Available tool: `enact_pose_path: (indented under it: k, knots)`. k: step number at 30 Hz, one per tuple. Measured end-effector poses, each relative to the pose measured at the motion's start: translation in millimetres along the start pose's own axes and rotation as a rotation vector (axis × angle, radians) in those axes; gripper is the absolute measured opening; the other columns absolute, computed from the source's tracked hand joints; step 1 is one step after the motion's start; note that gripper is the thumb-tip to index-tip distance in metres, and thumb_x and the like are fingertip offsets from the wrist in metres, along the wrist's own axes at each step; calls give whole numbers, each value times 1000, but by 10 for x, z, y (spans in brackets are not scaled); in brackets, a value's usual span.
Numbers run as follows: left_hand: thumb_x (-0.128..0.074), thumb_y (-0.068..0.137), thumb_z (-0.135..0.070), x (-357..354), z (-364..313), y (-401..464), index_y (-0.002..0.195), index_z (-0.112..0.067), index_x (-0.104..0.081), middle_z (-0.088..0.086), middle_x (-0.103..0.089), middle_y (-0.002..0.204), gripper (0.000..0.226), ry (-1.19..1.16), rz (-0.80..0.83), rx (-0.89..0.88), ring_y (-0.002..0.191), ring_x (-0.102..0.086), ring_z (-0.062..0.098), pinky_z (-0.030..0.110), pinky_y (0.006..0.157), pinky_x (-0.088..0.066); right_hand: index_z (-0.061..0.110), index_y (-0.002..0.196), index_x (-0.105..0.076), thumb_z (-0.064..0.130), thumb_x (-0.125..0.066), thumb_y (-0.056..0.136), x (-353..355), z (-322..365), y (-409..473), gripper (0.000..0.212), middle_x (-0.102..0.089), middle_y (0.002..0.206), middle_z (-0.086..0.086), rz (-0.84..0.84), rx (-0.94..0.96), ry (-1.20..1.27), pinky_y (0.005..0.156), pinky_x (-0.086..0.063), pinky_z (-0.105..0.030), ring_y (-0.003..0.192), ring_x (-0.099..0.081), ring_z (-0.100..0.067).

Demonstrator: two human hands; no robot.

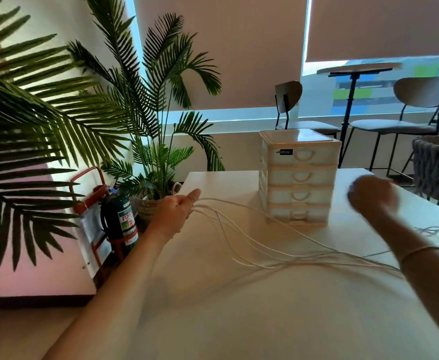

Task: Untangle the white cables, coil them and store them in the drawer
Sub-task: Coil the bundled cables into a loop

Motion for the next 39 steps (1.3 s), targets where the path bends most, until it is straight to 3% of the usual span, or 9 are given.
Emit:
enact_pose_path:
  k: [3, 5, 8, 11, 16, 21, 26, 30, 39]
  knots:
    - [-51, 91, -42, -114, -29, -20, 45, -17, -40, -7, -38, 39, 53, 95, 66, -4, 34, -34, 6, 26, 46, -30, 9, 106, -68, 35, -44, 96, -76, 1106, -824, 37, -67, 109, -12, 235, 510, 307, 67, -41, -23, 95, -61, -24]
    - [-50, 91, -42, -174, -57, -53, 46, -22, -43, -7, -41, 43, 50, 173, 104, -22, 40, -38, 8, 24, 45, -30, 9, 107, -66, 39, -31, 99, -125, 1601, -1255, 46, -68, 102, -10, 414, 701, 375, 72, -42, -28, 93, -60, -22]
    - [-44, 96, -37, -213, -38, -90, 49, -25, -48, -8, -47, 49, 48, 267, 158, -67, 48, -43, 9, 25, 51, -31, 9, 102, -64, 46, -21, 99, -326, 1856, -1496, 56, -65, 75, -9, 684, 626, 383, 70, -46, -30, 74, -60, -24]
    - [-35, 98, -41, -197, 26, -108, 66, -17, -55, -3, -55, 61, 45, 319, 122, -35, 63, -54, 15, 25, 62, -36, 10, 72, -62, 63, -26, 90, -555, 1766, -1553, 67, -46, 50, -1, 972, 387, 546, 43, -35, -24, 40, -38, -15]
    - [-37, 97, -42, -234, 69, -70, 80, -18, -58, 4, -62, 81, 36, 349, 114, 28, 77, -52, 16, 24, 69, -34, 14, 67, -57, 45, -45, 92, -660, 1636, -1538, 41, -35, 51, 4, 980, 416, 760, 41, -21, -22, 41, -26, -9]
    - [-39, 96, -42, -325, 104, -89, 87, -9, -64, 13, -67, 90, 43, 437, 106, -73, 81, -58, 24, 26, 68, -38, 9, 81, -58, 24, -43, 97, -711, 1574, -1570, 27, -60, 63, -1, 1176, 445, 882, 60, -47, -26, 57, -55, -14]
    - [-29, 94, -54, -298, 162, -37, 72, -23, -59, 5, -67, 82, 49, -40, -65, 155, 82, -63, 24, 34, 78, -48, 8, 80, -50, 15, -38, 99, -704, 1548, -1502, 23, -44, 48, 5, 1103, 382, 1047, 43, -44, -20, 37, -46, -9]
    - [-25, 92, -60, -318, 332, -107, 87, -13, -61, 11, -66, 87, 60, -734, -63, 653, 81, -61, 27, 39, 77, -47, 10, 79, -49, 15, -37, 99, -702, 1516, -1487, 23, -44, 47, 7, 1063, 391, 1063, 45, -42, -19, 41, -46, -11]
    - [-41, 98, -21, -379, 285, -118, 86, -10, -60, 6, -67, 76, 25, -845, -129, 558, 70, -64, 20, 29, 57, -50, 8, 91, -56, 13, -35, 99, -675, 1482, -1559, 22, -52, 62, -6, 1174, 396, 939, 52, -49, -26, 53, -54, -19]
Point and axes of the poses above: each hand's wrist, its own y-axis towards the middle knuckle, its own x-axis out of the back of the hand, z = x × y, the point moved 3 cm from there along y, towards the middle knuckle
